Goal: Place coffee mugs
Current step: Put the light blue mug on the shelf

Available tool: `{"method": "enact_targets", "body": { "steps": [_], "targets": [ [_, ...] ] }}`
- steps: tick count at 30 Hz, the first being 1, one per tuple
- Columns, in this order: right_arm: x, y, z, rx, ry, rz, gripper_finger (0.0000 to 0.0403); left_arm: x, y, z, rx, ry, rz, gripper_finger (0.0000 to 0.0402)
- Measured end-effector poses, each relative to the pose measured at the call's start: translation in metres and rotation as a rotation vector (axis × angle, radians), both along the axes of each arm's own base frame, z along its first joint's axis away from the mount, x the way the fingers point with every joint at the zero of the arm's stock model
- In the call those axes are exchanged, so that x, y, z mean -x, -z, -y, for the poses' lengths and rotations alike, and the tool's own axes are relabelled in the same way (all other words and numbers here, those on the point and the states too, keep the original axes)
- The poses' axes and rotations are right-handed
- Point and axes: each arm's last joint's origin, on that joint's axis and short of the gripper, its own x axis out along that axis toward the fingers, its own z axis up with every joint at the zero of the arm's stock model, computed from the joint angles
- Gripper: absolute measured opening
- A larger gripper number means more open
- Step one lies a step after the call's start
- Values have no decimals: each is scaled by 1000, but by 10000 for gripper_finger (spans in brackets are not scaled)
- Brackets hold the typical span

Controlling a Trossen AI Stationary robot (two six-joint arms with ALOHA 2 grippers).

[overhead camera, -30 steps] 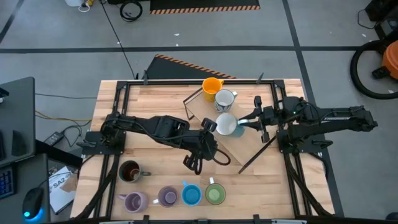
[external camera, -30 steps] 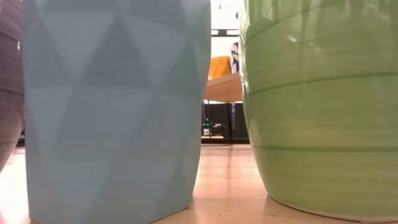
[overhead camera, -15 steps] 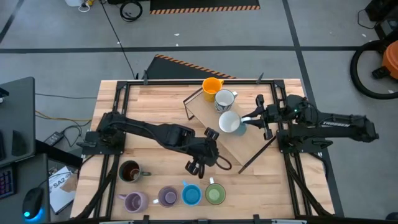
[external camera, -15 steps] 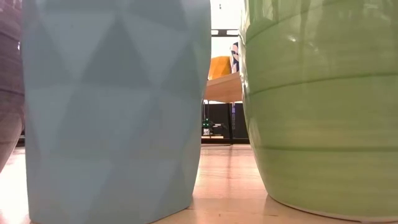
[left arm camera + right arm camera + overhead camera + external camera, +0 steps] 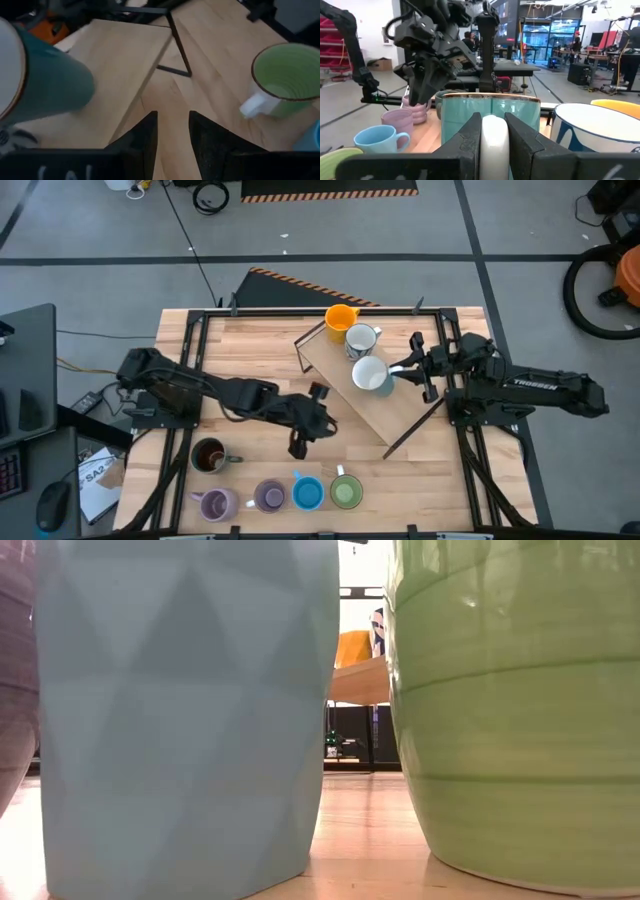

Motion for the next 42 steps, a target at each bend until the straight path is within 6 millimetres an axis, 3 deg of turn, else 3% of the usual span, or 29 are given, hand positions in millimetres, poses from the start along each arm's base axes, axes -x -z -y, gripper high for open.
{"method": "enact_targets", "body": {
  "steps": [7,19,24,34,42],
  "targets": [
    [1,3,4,-35,21,-29,94,19,10,0,16,-67,29,116],
    [3,14,6,-86,51,-137,110,17,8,-5,32,-178,84,116],
    [5,13,6,-102,70,-131,113,7,18,-21,84,-304,72,116],
    [14,14,5,-107,212,-146,114,-18,47,-50,65,-395,43,116],
    [14,15,6,-104,360,-153,114,-27,54,-55,35,-416,81,116]
  ]
}}
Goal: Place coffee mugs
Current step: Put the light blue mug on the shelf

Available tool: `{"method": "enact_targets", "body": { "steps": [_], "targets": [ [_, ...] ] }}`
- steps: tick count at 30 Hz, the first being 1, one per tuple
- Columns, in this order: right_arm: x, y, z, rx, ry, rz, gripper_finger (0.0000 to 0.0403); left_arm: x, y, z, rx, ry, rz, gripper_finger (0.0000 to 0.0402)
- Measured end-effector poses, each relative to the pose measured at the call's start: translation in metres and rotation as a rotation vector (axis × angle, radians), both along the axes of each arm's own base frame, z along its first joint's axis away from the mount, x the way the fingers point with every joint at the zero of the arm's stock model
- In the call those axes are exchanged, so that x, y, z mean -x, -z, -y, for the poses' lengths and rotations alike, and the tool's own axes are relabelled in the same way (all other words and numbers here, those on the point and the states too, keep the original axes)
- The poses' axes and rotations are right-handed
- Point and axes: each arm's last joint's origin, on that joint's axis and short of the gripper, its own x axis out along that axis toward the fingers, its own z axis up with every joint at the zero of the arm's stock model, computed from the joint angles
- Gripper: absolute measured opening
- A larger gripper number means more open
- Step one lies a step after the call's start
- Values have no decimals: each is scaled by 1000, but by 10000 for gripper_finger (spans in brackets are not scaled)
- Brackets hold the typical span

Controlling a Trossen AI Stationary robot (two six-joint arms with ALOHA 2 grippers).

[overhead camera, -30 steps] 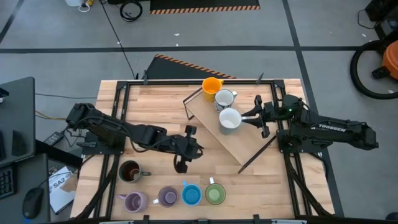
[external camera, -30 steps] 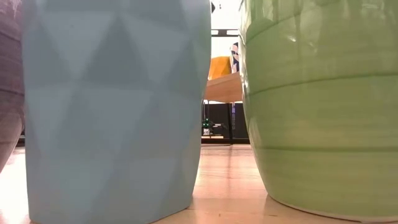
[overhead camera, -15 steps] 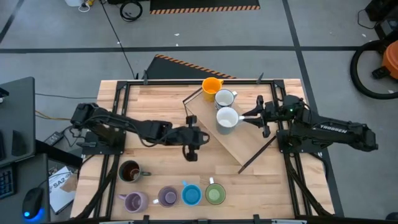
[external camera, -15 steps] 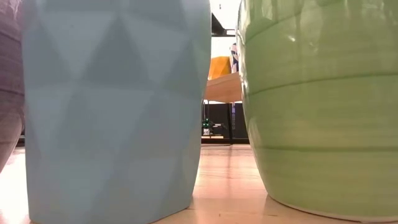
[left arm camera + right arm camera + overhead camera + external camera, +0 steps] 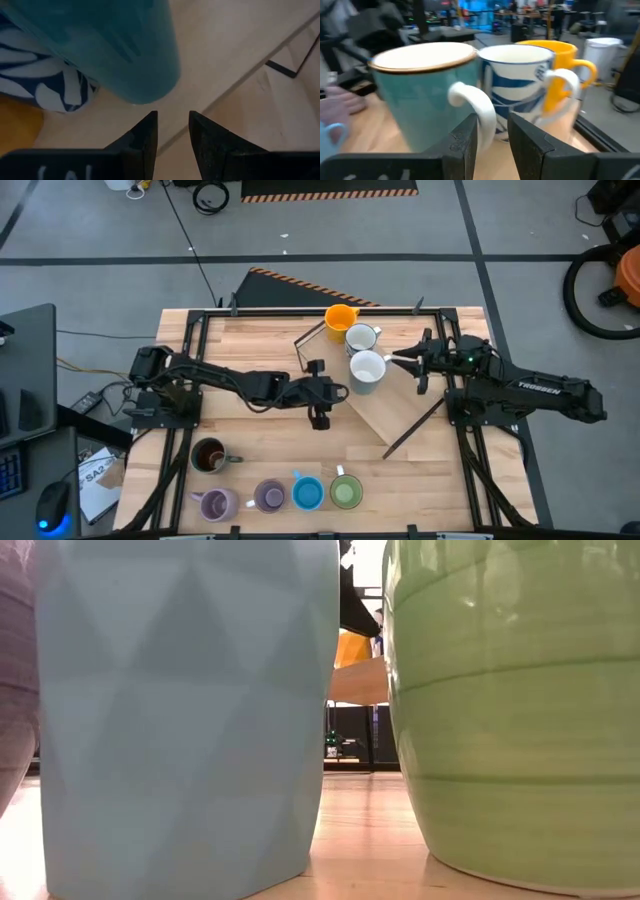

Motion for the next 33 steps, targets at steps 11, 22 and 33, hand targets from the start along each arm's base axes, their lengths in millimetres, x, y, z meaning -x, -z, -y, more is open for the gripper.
{"method": "enact_targets", "body": {
  "steps": [11,22,33],
  "targets": [
    [-2,0,-6,8,38,0,114,-12,7,3,-39,-2,62,116],
    [-4,0,-15,14,81,-10,114,-26,23,2,-77,-13,102,116],
    [-4,2,-23,38,174,-28,114,-29,19,-3,-89,-22,150,116]
  ]
}}
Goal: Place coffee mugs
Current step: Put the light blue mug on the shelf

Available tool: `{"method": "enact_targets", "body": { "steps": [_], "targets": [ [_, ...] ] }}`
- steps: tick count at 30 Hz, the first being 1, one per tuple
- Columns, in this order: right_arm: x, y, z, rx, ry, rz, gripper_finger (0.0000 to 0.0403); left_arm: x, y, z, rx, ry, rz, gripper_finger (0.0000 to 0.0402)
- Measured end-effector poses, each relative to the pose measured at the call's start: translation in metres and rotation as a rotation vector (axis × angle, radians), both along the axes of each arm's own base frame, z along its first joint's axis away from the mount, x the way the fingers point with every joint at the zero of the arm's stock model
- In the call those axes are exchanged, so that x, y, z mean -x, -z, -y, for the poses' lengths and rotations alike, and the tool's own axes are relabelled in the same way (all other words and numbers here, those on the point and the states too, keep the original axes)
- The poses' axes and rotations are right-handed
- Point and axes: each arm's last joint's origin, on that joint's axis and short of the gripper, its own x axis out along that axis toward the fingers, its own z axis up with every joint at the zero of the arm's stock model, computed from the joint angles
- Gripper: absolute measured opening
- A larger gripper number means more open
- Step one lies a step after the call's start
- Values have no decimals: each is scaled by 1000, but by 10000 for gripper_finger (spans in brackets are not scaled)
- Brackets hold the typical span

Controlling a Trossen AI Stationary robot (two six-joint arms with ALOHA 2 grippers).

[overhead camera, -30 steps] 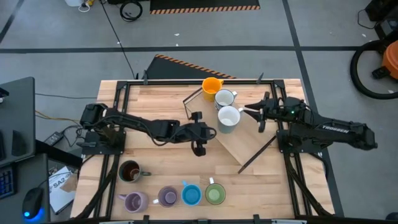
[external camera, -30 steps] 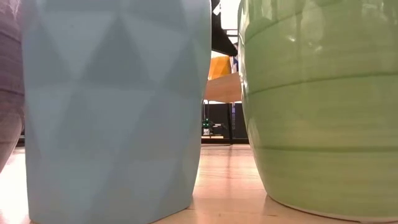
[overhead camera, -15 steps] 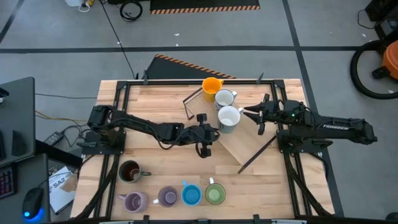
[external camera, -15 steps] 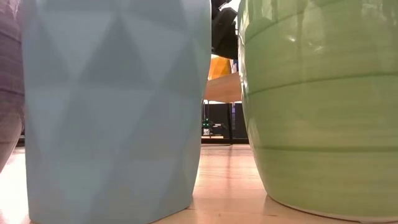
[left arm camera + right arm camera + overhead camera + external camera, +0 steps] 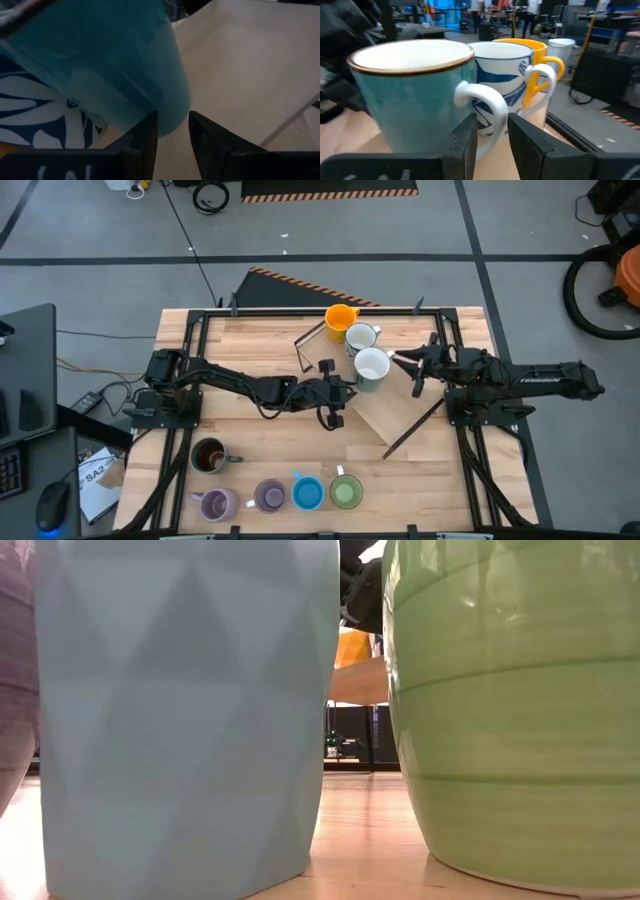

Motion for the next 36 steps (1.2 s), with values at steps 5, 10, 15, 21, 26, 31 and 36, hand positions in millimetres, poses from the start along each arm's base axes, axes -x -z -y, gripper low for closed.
{"method": "enact_targets", "body": {
  "steps": [5,10,15,21,26,31,36],
  "targets": [
    [0,-1,-1,28,22,-6,114,-1,-1,-2,-4,-1,13,116],
    [0,-1,0,51,58,-16,114,-2,-2,-12,2,-17,21,116],
    [0,0,1,72,99,-33,114,-3,-4,-16,13,-14,50,116],
    [0,1,1,77,72,-41,114,-3,-5,-8,11,8,51,116],
    [0,0,0,79,65,-45,114,-3,-5,-6,5,18,49,116],
    [3,-11,-2,85,80,-74,114,-2,-5,-5,-4,20,43,116],
    [5,-19,-2,111,111,-84,114,-2,-5,2,-56,14,36,116]
  ]
}}
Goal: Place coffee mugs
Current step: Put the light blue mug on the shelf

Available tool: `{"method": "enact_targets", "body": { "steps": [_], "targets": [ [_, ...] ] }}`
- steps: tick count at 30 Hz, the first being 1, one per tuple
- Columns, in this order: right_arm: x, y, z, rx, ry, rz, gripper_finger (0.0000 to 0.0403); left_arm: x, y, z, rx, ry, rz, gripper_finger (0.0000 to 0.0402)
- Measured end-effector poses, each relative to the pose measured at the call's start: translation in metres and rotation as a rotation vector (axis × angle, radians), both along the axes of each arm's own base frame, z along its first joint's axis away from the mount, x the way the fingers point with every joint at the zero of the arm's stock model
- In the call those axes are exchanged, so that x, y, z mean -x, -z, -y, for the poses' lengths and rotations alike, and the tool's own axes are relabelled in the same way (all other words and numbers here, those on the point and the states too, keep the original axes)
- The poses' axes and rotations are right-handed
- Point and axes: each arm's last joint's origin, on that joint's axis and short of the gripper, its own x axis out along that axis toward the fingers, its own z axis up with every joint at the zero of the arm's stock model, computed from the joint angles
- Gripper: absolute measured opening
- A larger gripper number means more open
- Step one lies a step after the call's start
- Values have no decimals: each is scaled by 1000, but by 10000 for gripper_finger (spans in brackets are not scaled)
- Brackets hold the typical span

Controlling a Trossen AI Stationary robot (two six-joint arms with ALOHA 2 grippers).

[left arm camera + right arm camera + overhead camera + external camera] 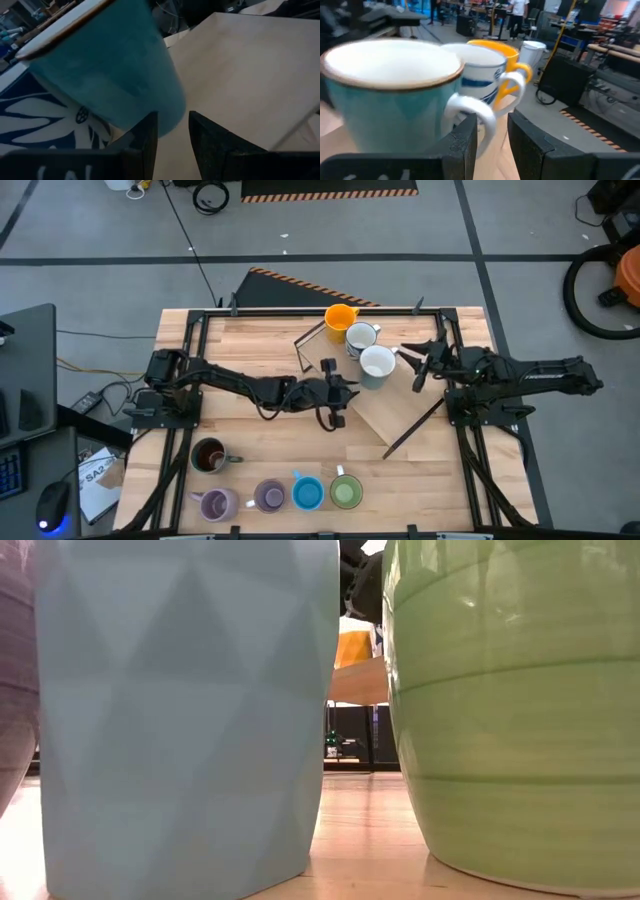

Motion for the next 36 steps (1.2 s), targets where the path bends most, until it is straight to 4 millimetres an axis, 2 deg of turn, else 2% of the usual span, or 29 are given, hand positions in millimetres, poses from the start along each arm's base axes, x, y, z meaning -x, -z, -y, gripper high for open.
{"method": "enact_targets", "body": {
  "steps": [10,19,23,33,36],
  "targets": [
    [1,1,1,-13,25,-14,114,1,0,1,-20,-39,-4,116],
    [-1,4,-1,-66,-28,-18,114,-1,-1,-8,1,-39,10,116],
    [-7,8,-8,-97,-65,-41,114,-1,-1,-7,2,-33,11,116],
    [-15,17,-21,-25,110,-102,114,-1,-2,-11,6,-37,21,116],
    [-18,15,-27,-36,60,-78,114,-2,-2,-16,18,-31,23,116]
  ]
}}
